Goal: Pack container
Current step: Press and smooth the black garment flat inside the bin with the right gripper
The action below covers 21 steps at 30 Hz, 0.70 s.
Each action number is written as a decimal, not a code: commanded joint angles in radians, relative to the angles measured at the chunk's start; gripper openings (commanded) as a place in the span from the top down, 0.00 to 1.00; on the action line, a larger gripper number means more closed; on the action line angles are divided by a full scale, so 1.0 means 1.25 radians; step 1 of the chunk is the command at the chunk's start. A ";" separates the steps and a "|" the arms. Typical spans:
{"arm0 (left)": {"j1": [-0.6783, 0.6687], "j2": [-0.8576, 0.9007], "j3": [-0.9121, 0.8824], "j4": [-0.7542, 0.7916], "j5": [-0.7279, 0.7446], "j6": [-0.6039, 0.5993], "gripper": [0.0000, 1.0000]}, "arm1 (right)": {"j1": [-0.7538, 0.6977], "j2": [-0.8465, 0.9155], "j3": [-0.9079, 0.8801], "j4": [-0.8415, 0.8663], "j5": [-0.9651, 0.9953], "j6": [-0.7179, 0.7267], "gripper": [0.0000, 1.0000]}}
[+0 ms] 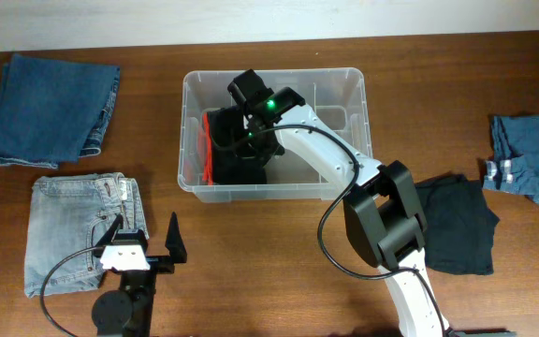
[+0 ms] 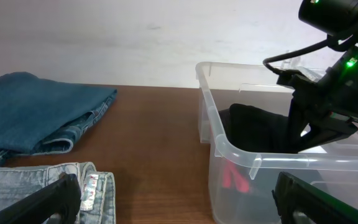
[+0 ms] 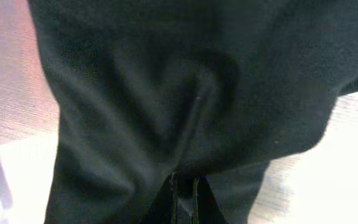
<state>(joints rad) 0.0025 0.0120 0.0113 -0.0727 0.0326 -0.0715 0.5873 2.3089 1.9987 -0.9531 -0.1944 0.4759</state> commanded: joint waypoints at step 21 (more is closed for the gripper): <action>0.003 -0.004 -0.002 -0.006 -0.002 0.007 0.01 | -0.063 -0.043 0.018 0.051 0.028 -0.038 0.96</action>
<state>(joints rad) 0.0025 0.0120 0.0113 -0.0727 0.0322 -0.0711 0.5430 2.3024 1.9968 -0.8890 -0.2386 0.4335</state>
